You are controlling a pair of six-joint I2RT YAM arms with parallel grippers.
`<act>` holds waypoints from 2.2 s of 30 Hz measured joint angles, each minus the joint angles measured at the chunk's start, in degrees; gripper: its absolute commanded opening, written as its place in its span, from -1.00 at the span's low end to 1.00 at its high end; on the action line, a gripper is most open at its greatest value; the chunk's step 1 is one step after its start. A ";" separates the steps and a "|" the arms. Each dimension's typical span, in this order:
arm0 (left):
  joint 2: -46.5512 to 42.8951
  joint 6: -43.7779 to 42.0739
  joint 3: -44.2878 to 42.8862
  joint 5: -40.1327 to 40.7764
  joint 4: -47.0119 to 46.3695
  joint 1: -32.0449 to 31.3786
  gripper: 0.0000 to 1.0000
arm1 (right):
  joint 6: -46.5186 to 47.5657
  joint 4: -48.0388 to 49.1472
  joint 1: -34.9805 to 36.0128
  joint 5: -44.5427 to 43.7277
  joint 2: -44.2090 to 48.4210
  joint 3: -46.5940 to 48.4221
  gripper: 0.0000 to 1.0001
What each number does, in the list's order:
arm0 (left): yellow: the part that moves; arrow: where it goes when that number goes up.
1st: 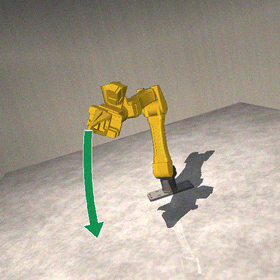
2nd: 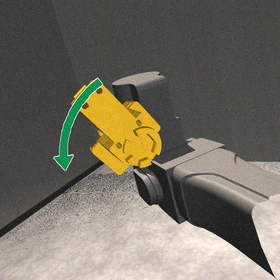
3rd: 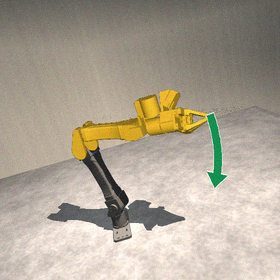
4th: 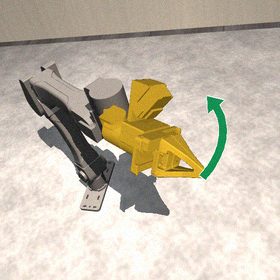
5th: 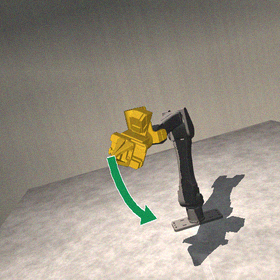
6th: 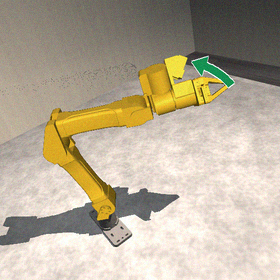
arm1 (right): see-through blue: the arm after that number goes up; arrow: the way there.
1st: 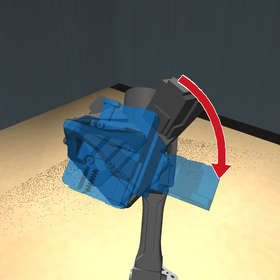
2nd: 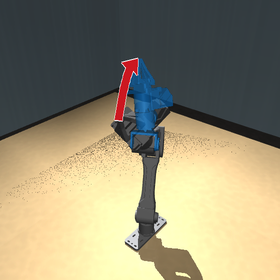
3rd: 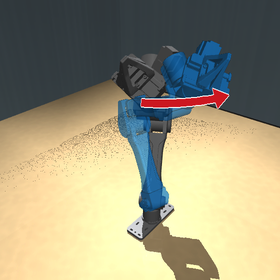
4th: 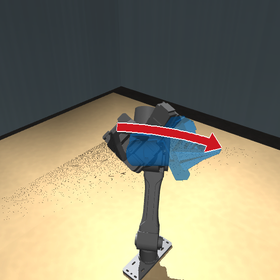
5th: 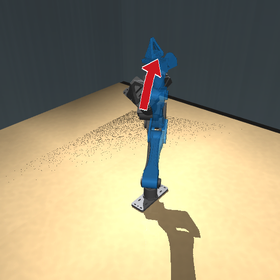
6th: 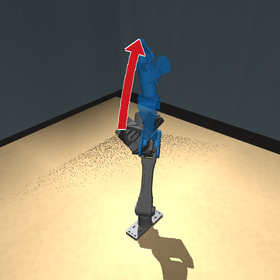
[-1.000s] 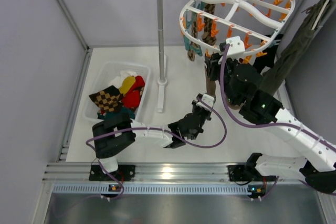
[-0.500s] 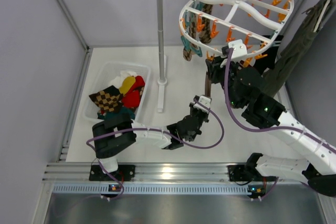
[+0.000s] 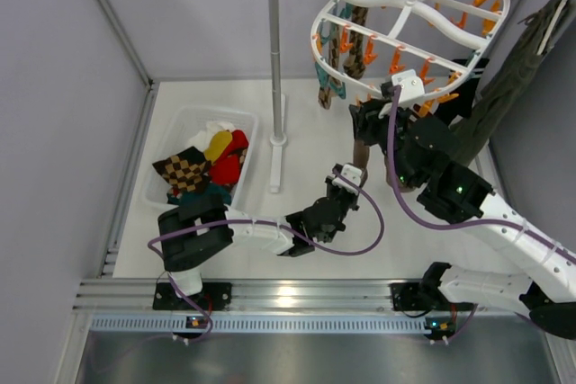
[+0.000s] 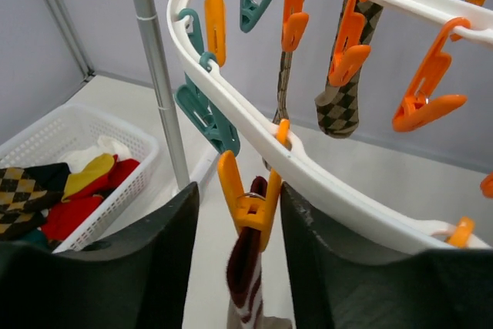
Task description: Remove the socks clipped to the hanger
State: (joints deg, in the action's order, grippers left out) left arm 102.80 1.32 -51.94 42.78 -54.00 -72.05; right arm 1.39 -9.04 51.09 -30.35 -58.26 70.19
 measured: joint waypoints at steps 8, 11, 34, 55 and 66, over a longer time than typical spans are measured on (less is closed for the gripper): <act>-0.44 -1.73 -0.04 -1.14 0.02 0.00 -1.00 | -0.15 -0.57 0.00 -2.86 0.00 0.13 0.30; -0.44 -1.90 -0.04 -1.46 0.02 0.00 -1.00 | -0.11 -0.76 0.00 -4.44 -0.20 0.46 0.31; -1.31 -1.90 0.00 -2.38 0.02 0.00 -1.00 | 4.48 0.20 -1.51 -6.95 -1.86 1.60 -1.00; -4.70 2.69 8.98 2.34 3.23 0.26 -1.00 | 2.36 0.17 -1.64 -3.76 1.36 1.55 -0.85; -30.29 21.33 7.02 8.57 38.03 18.25 -1.00 | 0.20 0.61 -1.77 0.04 1.70 0.59 -0.83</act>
State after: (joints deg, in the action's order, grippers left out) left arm 72.51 22.65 -44.93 51.35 -15.97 -53.80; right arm 1.58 -8.43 49.32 -30.30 -56.55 70.78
